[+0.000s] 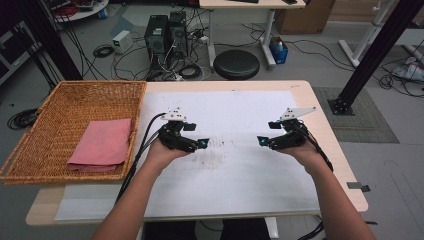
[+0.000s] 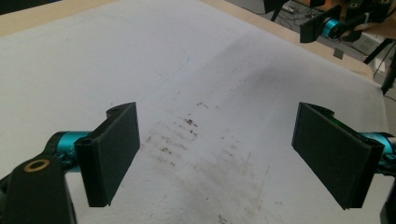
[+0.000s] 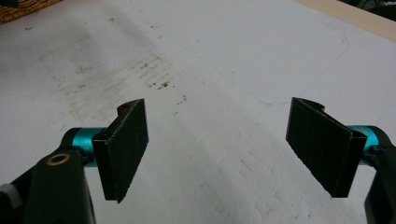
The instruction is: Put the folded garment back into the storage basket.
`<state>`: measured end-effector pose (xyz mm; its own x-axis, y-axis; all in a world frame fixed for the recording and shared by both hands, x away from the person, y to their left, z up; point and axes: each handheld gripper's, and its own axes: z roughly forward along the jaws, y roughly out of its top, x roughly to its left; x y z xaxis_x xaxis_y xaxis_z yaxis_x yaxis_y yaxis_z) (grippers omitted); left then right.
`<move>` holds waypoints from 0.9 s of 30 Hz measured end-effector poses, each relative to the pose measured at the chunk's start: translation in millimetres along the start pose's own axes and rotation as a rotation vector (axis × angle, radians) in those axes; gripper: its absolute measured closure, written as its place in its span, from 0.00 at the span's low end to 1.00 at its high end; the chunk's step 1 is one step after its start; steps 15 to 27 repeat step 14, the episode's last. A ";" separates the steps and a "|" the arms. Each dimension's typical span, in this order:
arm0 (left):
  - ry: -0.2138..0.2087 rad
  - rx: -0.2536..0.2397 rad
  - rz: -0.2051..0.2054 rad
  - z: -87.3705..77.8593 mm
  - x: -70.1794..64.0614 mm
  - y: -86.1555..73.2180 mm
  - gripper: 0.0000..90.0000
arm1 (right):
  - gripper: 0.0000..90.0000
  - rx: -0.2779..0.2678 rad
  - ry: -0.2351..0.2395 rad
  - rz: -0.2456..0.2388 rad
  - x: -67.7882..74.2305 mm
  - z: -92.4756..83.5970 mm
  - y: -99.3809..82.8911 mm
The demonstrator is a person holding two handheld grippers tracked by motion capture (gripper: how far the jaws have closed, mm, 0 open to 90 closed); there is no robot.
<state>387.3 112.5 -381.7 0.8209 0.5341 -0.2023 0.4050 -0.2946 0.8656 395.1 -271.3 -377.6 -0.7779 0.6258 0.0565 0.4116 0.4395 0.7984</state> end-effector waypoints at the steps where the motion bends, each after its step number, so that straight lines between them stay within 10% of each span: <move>1: 0.001 0.000 0.004 -0.3 0.3 -0.1 0.17 | 0.23 0.000 0.001 -0.003 -0.2 0.5 0.1; 27: 0.003 0.012 -0.023 0.0 -0.2 -4.7 0.17 | 0.23 0.011 -0.004 -0.004 3.4 1.5 -0.1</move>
